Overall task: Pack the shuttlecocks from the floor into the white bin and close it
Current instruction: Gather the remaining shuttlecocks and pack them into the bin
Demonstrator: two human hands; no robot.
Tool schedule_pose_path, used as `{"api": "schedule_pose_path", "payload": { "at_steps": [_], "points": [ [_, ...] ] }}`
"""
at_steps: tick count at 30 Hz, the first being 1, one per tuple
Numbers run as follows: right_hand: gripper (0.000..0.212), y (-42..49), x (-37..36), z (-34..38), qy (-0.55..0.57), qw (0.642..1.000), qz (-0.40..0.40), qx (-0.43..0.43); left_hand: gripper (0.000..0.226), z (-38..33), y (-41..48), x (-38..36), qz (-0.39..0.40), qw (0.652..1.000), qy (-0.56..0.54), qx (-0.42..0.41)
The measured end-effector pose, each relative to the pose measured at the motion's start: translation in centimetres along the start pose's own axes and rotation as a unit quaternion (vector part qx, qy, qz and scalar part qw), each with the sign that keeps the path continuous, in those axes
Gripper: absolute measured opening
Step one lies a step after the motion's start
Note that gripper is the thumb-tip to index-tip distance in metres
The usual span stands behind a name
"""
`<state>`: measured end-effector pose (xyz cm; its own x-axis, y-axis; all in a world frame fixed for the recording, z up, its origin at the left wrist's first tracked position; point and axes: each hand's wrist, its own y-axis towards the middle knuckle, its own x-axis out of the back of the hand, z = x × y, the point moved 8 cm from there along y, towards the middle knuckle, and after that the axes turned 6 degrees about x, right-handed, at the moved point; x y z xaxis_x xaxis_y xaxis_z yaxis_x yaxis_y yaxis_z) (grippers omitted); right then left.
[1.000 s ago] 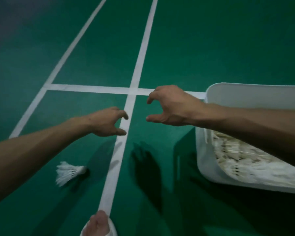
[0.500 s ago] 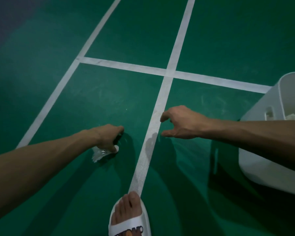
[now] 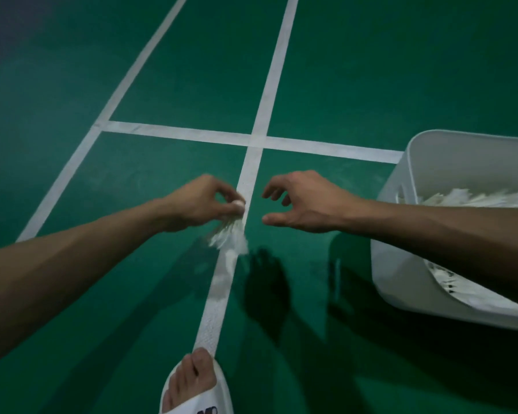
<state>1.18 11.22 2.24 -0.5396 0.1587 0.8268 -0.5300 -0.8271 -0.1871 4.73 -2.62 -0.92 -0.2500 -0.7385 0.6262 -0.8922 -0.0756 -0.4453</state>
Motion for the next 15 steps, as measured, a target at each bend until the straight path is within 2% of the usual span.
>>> {"api": "schedule_pose_path", "payload": {
  "at_steps": [4,8,11,15],
  "points": [
    [0.055,-2.0,4.2,-1.7,0.076,0.993,-0.082,-0.033,0.012,-5.8,0.9,0.5,-0.02,0.965,-0.261,0.016],
    [0.056,-4.8,8.1,-3.6,0.093,0.982,-0.152,-0.056,0.009,-10.8,1.1,0.0,-0.028,0.928,-0.371,-0.008],
    [0.051,-7.3,11.0,-5.0,0.066,0.975,-0.201,-0.062,0.011,-14.2,0.9,-0.8,-0.014,0.912,-0.409,-0.039],
    [0.053,-11.7,13.9,-7.2,0.07,0.966,-0.237,-0.07,0.014,-18.9,0.1,-2.4,-0.001,0.928,-0.361,-0.095]
  ]
}}
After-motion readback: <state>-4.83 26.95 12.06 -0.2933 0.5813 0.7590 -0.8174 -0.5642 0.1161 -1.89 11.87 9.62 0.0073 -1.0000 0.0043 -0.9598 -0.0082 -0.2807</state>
